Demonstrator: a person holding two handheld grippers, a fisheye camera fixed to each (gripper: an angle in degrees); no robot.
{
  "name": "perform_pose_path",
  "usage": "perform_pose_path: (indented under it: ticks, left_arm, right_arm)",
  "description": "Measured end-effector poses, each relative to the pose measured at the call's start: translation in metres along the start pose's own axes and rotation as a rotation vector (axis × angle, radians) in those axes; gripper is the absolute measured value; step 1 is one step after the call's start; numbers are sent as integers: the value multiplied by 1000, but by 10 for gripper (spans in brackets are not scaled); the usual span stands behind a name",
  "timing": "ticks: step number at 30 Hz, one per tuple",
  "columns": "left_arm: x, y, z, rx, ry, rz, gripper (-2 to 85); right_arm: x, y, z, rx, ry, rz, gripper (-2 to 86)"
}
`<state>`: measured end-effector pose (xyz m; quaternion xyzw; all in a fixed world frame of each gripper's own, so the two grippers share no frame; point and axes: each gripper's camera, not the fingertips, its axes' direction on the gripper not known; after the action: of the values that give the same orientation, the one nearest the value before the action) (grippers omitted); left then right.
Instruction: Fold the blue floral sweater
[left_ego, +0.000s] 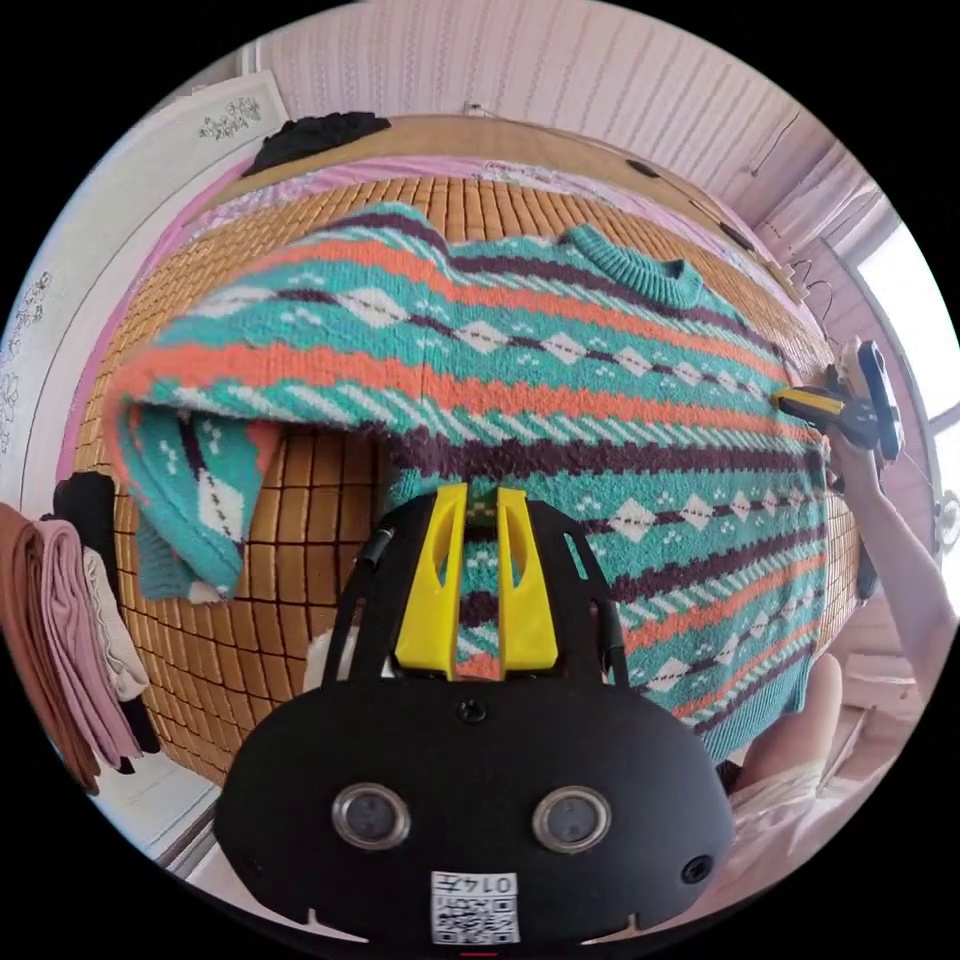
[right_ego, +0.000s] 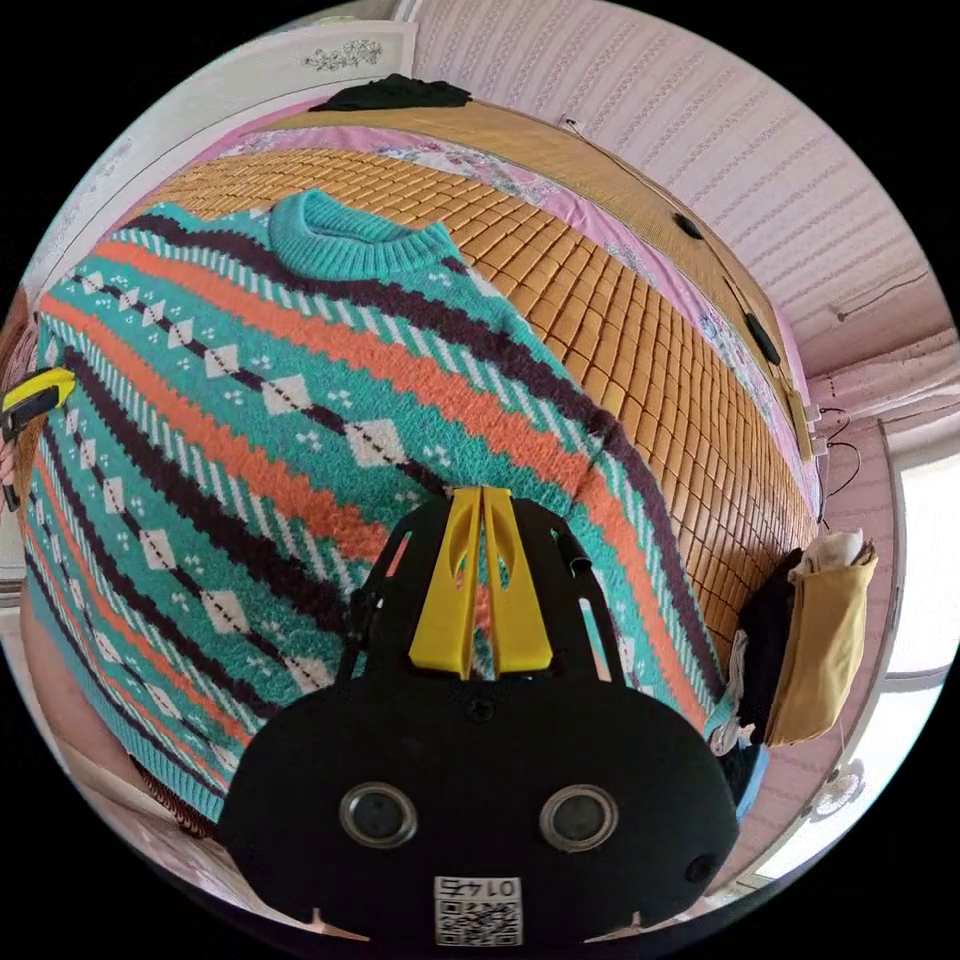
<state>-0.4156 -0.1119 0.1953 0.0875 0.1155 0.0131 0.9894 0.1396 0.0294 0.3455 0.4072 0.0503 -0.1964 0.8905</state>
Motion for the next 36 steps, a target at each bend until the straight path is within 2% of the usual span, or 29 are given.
perform_pose_path:
  ticks: [1, 5, 10, 12, 14, 15, 18, 20, 22, 24, 26, 28, 31, 33, 35, 36]
  left_arm:
    - [1, 4, -1, 80, 2, -6, 51]
    - [7, 1, 5, 67, 86, 19, 42]
    - [28, 0, 15, 47, 218, 101, 22]
    - [28, 6, 10, 82, 219, 71, 13]
    - [7, 25, -15, 219, 255, -41, 8]
    - [-1, 31, -22, 259, 241, -75, 9]
    - [-54, 55, -50, 365, 4, -297, 22]
    - [-108, 58, -47, 332, -152, -496, 67]
    - [-142, 50, -33, 265, -138, -590, 97]
    - [-159, 36, -11, 135, -138, -611, 101]
    - [-153, 23, 1, 99, -212, -490, 64]
    - [-151, 14, -3, 80, -245, -452, 24]
    - [-159, 15, -31, 252, -416, -501, 20]
    - [-171, 16, -30, 272, -407, -534, 28]
    - [-181, 13, -12, 124, -340, -583, 51]
    - [-179, 14, -13, 139, -348, -585, 52]
  right_arm:
    - [0, 0, 0, 26, 38, -12, -6]
    - [18, -2, 7, -13, 70, -36, -6]
    - [59, -6, 19, -88, 78, 81, -6]
    - [65, -8, 15, -107, 49, 108, -7]
    - [62, -6, 4, -85, 42, 104, -7]
    - [56, -2, -9, -41, 42, 84, -7]
    - [34, 26, -39, 33, -32, 57, -8]
    - [13, 55, -55, 84, -128, 17, -6]
    - [-19, 96, -68, 69, -196, -49, 2]
    - [-37, 128, -75, 36, -226, -88, 15]
    - [-45, 159, -80, -14, -222, -106, 31]
    - [-34, 198, -88, -59, -195, -26, 50]
    - [-3, 240, -98, -117, -140, 131, 72]
    - [14, 261, -100, -161, -119, 206, 83]
    - [27, 277, -96, -223, -109, 266, 94]
    - [36, 287, -93, -264, -138, 296, 101]
